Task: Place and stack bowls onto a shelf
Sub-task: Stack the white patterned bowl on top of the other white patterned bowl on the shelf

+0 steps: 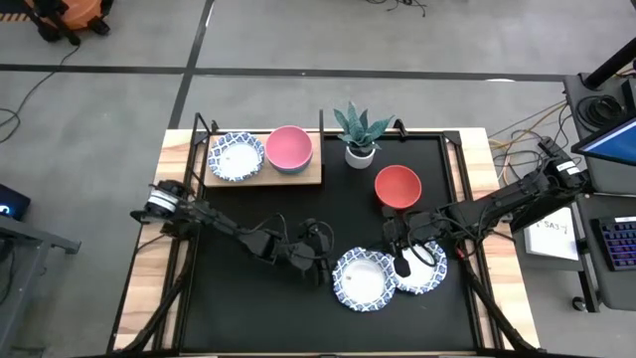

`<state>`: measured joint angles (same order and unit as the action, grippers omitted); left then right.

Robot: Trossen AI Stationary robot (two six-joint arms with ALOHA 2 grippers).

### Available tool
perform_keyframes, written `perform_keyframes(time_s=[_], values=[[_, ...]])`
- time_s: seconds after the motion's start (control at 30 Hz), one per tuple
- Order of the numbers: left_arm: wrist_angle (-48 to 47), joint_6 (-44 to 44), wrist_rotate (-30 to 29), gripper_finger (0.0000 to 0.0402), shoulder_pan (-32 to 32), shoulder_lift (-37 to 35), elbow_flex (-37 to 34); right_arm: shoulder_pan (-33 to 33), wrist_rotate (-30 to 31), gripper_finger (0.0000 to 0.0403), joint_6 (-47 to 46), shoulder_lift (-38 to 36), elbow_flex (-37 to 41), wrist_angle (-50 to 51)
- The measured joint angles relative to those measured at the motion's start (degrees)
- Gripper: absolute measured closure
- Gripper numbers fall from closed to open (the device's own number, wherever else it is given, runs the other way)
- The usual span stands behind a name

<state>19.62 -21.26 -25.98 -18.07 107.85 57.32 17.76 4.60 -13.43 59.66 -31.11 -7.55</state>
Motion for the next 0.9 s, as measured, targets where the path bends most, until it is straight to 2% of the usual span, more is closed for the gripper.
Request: perform_keyframes(time_s=[0.23,0.53,0.9], values=[[6.95,-2.01,0.44,0.0226,1.08,5.13,0.02,0.0,0.02,0.0394,0.04,0.0,0.0,0.0],[7.87,-5.27,5.86,0.0226,1.36,8.23,0.02,-0.02,0.04,0.0394,0.38,0.0,-0.02,0.02],[7.89,-8.54,7.54,0.0232,1.32,9.12,0.02,-0.02,1.49,0.0394,0.5,0.0,-0.02,0.0]])
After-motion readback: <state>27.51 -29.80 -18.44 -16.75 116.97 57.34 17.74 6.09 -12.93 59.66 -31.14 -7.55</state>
